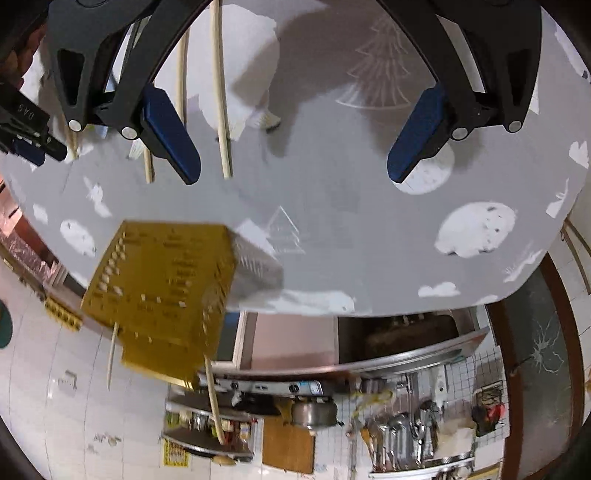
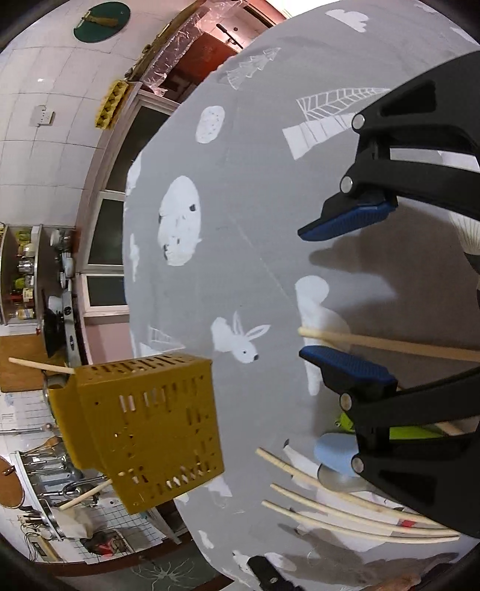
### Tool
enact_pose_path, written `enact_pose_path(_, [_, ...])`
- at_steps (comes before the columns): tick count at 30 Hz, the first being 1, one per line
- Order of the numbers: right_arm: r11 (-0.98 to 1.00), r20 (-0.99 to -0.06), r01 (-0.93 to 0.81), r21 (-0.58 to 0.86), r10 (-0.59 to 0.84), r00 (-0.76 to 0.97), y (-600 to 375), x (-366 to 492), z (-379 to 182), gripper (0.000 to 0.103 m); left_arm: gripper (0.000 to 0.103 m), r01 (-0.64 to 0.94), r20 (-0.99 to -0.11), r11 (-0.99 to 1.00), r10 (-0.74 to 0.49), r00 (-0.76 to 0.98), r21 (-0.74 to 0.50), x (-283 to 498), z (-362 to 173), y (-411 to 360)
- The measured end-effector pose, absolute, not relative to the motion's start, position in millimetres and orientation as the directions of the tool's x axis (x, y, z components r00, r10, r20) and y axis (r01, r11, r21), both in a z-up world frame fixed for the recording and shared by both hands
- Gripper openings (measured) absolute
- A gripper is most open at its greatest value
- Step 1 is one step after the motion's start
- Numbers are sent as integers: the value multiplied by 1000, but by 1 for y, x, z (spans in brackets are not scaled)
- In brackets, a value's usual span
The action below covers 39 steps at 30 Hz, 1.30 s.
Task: Organize utensils
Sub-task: 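Open both tools to release the chopsticks and return to the table, then grasp another wooden chopstick with the left tool while the right tool grasps one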
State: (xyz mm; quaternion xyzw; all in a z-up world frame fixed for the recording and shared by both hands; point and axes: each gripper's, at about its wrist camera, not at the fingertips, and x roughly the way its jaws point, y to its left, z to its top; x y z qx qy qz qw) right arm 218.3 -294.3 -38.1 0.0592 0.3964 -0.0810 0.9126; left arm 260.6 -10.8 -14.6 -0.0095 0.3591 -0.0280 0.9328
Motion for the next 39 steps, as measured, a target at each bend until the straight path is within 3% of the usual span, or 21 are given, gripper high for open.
enact_pose_path(9, [978, -759, 206, 30, -112, 642, -291, 222, -48, 57, 98, 70, -713, 998, -48, 700, 1, 265, -34, -26])
enact_pose_path(17, [982, -770, 184, 35, -91, 632, -284, 228, -49, 30, 94, 82, -745, 996, -71, 664, -21, 274, -43, -31])
enact_pose_path(20, [984, -769, 173, 41, -79, 634, -281, 230, -48, 20, 83, 93, -760, 995, -92, 644, -41, 277, -46, -33])
enact_pose_path(22, [985, -768, 170, 40, -79, 636, -279, 232, -49, 17, 69, 104, -772, 993, -111, 625, -58, 280, -49, -35])
enact_pose_path(26, [983, -768, 174, 55, -69, 637, -280, 236, -48, 14, 59, 114, -785, 993, -105, 610, -45, 284, -54, -41])
enact_pose_path(29, [983, -767, 173, 61, -65, 638, -280, 237, -48, 9, 45, 117, -790, 992, -103, 605, -40, 286, -54, -44])
enact_pose_path(31, [983, -766, 172, 60, -65, 639, -279, 238, -48, 9, 35, 124, -793, 991, -112, 599, -46, 288, -54, -45])
enact_pose_path(36, [983, -762, 168, 73, -54, 646, -279, 239, -46, 8, 24, 141, -791, 990, -111, 601, -32, 288, -54, -50])
enact_pose_path(39, [983, -759, 167, 81, -48, 649, -280, 239, -45, 8, 10, 150, -787, 988, -128, 603, -45, 287, -53, -50])
